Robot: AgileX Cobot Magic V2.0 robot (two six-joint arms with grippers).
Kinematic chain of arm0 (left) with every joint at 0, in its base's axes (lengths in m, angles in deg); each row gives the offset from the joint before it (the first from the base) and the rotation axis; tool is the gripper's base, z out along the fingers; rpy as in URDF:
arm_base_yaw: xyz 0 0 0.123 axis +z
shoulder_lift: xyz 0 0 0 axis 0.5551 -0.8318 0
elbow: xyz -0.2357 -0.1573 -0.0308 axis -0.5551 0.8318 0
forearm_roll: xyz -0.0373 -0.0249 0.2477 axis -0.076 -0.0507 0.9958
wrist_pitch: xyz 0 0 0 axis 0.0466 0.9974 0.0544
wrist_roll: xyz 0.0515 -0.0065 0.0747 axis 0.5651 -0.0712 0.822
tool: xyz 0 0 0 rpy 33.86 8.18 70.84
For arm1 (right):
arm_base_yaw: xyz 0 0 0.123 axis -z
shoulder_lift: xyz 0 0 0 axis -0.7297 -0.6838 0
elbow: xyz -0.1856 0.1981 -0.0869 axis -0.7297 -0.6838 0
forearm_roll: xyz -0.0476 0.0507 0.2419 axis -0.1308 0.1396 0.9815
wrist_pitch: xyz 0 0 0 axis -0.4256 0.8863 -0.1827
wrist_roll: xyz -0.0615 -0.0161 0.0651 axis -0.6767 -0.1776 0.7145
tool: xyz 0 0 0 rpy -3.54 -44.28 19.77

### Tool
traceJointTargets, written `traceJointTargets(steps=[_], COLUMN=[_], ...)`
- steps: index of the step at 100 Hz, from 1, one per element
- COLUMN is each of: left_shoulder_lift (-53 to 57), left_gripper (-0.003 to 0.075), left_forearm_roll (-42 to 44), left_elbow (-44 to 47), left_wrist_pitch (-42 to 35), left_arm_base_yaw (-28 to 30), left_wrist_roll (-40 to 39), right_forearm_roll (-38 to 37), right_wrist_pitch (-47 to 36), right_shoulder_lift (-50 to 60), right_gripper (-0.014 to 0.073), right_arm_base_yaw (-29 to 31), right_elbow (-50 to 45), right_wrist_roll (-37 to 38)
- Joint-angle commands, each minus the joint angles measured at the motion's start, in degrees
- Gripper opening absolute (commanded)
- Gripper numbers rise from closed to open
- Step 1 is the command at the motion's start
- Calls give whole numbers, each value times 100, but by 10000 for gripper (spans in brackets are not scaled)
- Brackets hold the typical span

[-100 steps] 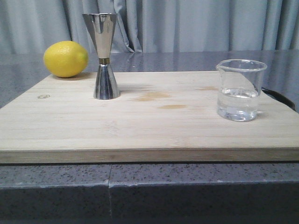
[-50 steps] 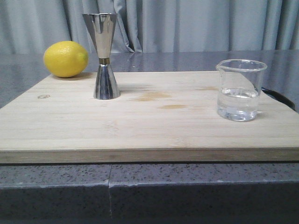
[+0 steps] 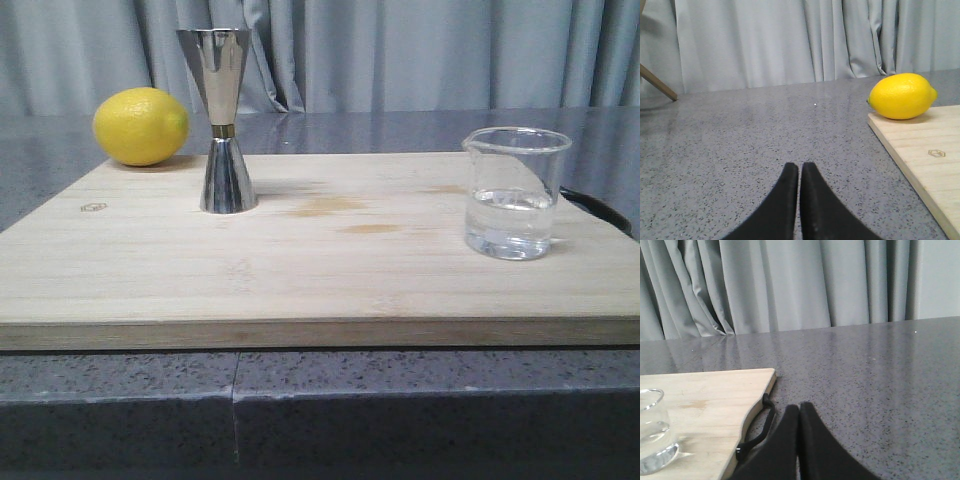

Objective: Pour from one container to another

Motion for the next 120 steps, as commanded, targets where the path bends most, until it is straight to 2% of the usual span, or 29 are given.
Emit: traceJointTargets(steps=[1, 61, 75, 86, 96, 104, 120], left_shoulder_lift=[160, 160, 160, 160, 160, 147, -133], left_gripper=[-19, -19, -19, -19, -19, -19, -19], left_forearm_roll=[-23, -30, -425, -1042, -1780, -2194, -2328], left_elbow=[219, 219, 219, 106, -98, -413, -1242], left_wrist_pitch=[-428, -453, -792, -1066, -729, -164, 918], left_arm_base_yaw=[2, 2, 2, 2, -8, -8, -8], left_wrist_roll=[-43, -43, -43, -78, -131, -131, -131], right_forearm_roll=[-71, -71, 268, 421, 487, 487, 487], right_wrist_pitch=[-473, -509, -651, -228, 222, 566, 1109], right_shoulder_lift=[123, 123, 123, 123, 55, -110, -732], right_gripper=[-73, -73, -73, -73, -73, -73, -73], right_arm_base_yaw=[40, 40, 40, 40, 29, 29, 29], right_elbow=[-173, -173, -116, 186, 586, 957, 1716], right_wrist_roll=[-13, -13, -13, -13, -13, -13, -23])
